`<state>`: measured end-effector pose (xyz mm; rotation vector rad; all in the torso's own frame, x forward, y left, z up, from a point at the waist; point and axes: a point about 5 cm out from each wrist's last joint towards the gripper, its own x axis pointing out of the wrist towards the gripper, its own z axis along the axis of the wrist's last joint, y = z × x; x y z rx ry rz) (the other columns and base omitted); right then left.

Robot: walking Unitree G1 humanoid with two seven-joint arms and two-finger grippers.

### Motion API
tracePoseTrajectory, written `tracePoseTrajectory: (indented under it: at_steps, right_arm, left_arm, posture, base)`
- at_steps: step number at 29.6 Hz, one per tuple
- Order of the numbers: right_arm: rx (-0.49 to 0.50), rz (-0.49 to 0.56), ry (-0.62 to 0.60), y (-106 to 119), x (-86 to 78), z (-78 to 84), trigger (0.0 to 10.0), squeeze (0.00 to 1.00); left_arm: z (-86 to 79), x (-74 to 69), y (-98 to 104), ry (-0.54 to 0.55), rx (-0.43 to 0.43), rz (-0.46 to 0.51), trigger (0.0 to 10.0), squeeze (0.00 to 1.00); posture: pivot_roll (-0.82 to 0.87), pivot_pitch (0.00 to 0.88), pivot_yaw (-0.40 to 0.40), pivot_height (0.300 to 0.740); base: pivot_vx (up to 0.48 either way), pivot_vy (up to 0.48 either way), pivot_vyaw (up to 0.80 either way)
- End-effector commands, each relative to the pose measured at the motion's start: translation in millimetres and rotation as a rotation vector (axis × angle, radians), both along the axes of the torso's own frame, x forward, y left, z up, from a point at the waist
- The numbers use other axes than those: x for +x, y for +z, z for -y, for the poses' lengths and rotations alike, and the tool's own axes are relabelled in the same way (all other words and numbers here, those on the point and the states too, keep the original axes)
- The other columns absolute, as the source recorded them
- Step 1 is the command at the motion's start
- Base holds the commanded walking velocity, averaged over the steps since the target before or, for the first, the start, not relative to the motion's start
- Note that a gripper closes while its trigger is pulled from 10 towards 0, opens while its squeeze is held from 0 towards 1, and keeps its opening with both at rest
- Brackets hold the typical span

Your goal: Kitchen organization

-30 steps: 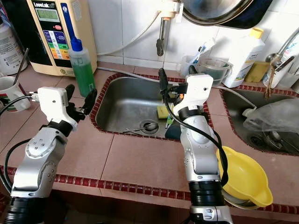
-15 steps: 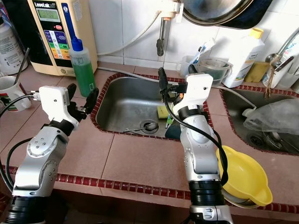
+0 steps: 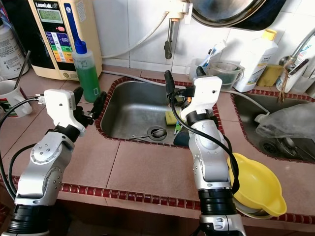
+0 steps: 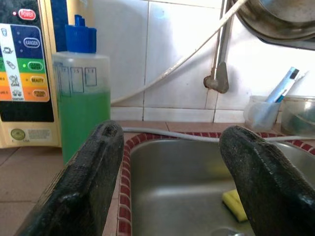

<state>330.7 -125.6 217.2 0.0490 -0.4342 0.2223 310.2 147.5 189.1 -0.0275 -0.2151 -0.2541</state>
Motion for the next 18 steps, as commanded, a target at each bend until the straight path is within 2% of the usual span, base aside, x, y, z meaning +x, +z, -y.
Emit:
tracePoseTrajectory:
  at_steps: [1, 10, 18]
  right_arm:
    - [-0.003, 0.005, -0.009, 1.9, 1.4, 1.1, 10.0, 0.00]
    - [0.000, 0.006, -0.010, 1.9, 2.1, 0.6, 10.0, 0.00]
    - [-0.002, 0.009, -0.013, 2.5, 3.2, 1.3, 10.0, 0.00]
  left_arm:
    - [2.6, 0.7, -0.1, -0.011, -0.002, -0.007, 10.0, 0.00]
    - [2.4, 0.7, -0.2, -0.011, 0.002, -0.007, 10.0, 0.00]
    - [3.5, 0.4, 4.2, -0.033, -0.004, 0.025, 10.0, 0.00]
  posture:
    - [0.00, 0.000, -0.029, 0.740]
    - [0.01, 0.000, -0.027, 0.740]
    - [0.01, 0.000, -0.027, 0.740]
  base:
    - [-0.274, 0.000, 0.00]
    - [-0.274, 0.000, 0.00]
    - [0.000, 0.000, 0.00]
